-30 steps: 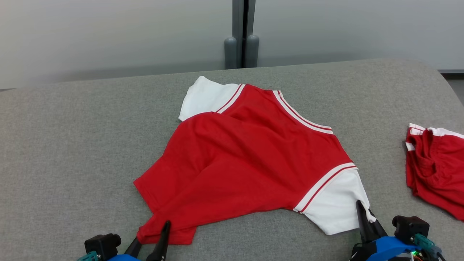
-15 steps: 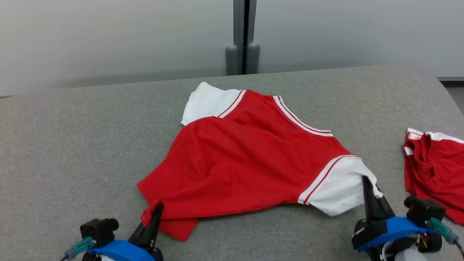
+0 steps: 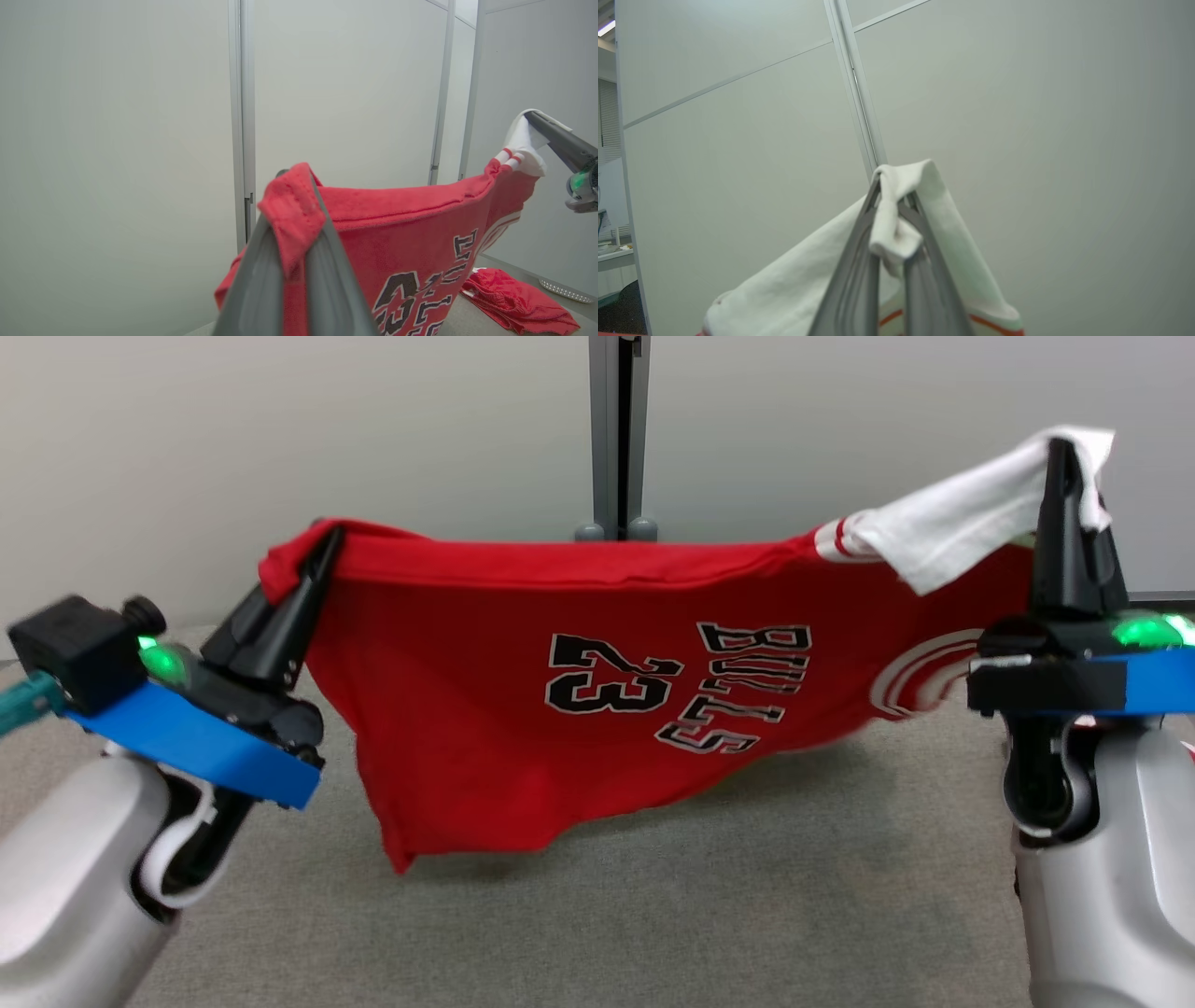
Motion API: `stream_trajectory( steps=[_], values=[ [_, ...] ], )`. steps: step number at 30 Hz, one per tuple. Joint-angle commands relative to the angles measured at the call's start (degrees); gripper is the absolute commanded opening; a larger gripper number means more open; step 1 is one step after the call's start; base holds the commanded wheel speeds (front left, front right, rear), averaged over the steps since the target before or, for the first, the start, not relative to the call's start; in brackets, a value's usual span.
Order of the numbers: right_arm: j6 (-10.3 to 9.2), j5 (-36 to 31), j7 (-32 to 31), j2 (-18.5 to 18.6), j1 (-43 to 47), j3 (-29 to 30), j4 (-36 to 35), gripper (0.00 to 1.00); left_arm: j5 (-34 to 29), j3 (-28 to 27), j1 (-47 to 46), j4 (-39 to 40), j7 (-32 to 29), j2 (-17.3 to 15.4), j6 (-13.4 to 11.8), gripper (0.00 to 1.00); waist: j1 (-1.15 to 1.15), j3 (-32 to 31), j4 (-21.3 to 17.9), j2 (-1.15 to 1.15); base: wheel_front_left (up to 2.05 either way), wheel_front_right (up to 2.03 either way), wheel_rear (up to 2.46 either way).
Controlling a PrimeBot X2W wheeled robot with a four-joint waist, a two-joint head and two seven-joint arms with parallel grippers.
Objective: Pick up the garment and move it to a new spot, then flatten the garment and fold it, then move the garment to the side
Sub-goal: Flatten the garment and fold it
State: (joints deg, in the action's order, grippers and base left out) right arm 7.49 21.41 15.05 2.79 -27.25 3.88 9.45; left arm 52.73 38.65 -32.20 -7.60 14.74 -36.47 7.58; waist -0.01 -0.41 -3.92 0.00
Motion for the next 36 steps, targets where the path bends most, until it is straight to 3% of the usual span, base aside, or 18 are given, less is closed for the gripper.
stream_trajectory(
  steps=[1,6,11,15,21,28,36],
  values=[
    [0.01,-0.61,0.14,0.26,-2.93,-0.4,0.19,0.0,1.13,0.33,-3.08,0.6,-0.53,-1.43,-0.15,0.0,0.01,0.3,-0.1,0.0,0.0,0.0,0.0],
    [0.01,-4.64,-0.73,0.26,-10.9,-1.46,4.22,0.0,2.19,-0.02,-10.18,-1.39,-1.8,-4.99,-0.16,0.0,0.01,4.08,0.23,0.0,0.0,0.0,0.0],
    [0.01,-6.91,-0.41,0.28,-20.76,-1.88,11.1,0.0,0.75,0.17,-18.33,-7.13,-0.59,-5.75,-0.15,0.0,0.01,11.16,0.46,0.0,0.0,0.0,0.0],
    [0.01,-8.99,0.13,0.32,-30.29,0.03,15.08,0.0,-1.06,-1.35,-26.38,-11.09,0.36,-5.36,-0.16,0.0,0.01,15.59,0.55,0.0,0.0,0.0,0.0],
    [0.0,-9.75,0.14,0.32,-37.76,4.5,11.63,0.0,-5.86,-10.39,-30.89,-8.81,0.45,-1.96,-0.16,0.0,0.01,18.3,1.0,0.0,0.0,0.0,0.0],
    [-0.02,-5.69,0.16,0.39,-27.69,3.56,12.93,0.0,-5.12,-11.89,-18.73,-11.97,0.44,1.0,-0.17,0.0,0.01,16.21,0.78,0.0,0.0,0.0,0.0],
    [-0.04,1.61,0.2,0.45,-1.41,-1.0,14.71,0.0,-4.64,-11.82,6.95,-20.33,0.5,8.83,-0.17,0.0,0.01,13.96,-0.56,0.0,0.0,0.0,0.0]
  ],
)
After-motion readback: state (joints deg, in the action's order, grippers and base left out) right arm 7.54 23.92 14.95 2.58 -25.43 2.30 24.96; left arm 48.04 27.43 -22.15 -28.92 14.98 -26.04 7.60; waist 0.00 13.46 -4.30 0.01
